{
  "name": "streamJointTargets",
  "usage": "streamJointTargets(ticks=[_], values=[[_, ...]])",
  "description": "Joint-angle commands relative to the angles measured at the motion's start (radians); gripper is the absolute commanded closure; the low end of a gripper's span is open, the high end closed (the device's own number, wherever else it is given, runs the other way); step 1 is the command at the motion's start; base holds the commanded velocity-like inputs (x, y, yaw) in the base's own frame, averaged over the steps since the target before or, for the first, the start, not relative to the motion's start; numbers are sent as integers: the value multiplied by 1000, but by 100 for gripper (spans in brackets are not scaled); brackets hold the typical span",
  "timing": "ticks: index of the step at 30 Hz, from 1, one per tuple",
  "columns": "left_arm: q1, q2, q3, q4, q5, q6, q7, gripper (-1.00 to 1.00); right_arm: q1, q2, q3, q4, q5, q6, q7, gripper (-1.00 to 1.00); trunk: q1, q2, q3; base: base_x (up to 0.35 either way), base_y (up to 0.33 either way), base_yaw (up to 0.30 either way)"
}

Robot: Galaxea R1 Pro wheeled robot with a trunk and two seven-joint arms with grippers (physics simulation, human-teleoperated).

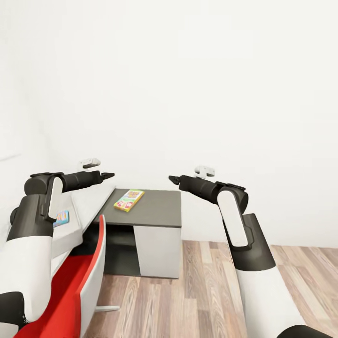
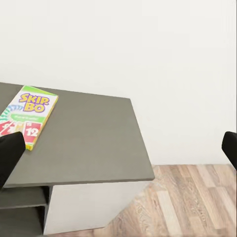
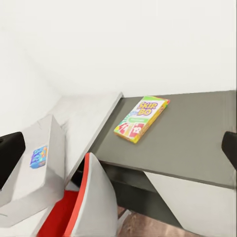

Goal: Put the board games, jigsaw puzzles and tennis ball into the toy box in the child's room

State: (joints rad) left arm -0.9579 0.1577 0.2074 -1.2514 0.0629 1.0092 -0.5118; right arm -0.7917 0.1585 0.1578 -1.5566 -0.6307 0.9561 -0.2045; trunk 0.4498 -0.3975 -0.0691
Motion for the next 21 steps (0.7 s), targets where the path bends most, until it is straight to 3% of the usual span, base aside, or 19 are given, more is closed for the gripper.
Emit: streamJointTargets(ticks=[1, 11, 21], values=[[-1, 0, 1, -1, 6, 8, 1, -100, -1, 0, 0, 0, -10, 3, -11, -100, 0, -3, -2, -305, 0, -285], [11, 0, 2, -14, 6, 5, 1, -100, -1, -2, -3, 0, -12, 3, -10, -100, 0, -3, -2, -268, 0, -285], [23, 0, 2, -35, 6, 6, 1, -100, -1, -5, -4, 0, -13, 3, -10, -100, 0, -3, -2, -68, 0, -285]])
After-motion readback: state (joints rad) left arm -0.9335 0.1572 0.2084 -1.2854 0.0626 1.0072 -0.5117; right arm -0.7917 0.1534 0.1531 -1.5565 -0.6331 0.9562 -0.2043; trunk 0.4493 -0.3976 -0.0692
